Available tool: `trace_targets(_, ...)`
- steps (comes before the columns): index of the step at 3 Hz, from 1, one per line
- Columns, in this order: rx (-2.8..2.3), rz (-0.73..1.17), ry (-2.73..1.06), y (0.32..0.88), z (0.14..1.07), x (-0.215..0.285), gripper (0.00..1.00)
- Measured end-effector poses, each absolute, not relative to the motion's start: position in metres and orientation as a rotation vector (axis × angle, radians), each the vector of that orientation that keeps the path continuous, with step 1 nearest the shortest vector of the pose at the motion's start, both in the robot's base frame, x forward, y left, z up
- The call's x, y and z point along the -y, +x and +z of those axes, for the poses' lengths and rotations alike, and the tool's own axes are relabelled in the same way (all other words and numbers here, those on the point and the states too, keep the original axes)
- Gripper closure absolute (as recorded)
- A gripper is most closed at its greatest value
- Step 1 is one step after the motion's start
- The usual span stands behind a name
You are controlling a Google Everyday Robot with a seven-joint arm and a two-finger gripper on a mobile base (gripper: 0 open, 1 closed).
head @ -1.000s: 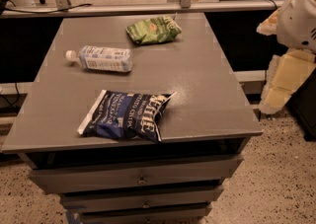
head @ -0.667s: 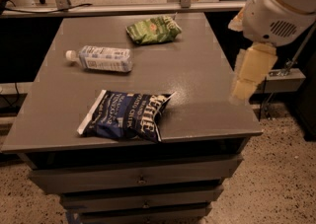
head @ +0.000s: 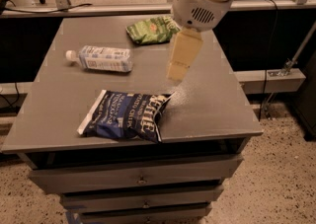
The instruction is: Place blue plastic bottle upright
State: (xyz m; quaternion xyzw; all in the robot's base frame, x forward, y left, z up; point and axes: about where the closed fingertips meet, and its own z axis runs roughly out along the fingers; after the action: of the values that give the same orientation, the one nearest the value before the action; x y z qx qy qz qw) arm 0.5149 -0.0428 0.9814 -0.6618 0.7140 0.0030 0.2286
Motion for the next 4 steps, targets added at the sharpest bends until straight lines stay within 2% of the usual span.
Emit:
trace_targets(2,-1.934,0.028,-1.811,0.53,0.977,0.027,0.0)
trace_targets(4,-1.896,0.11,-1.791,0.603,0.936,-0.045,0.0)
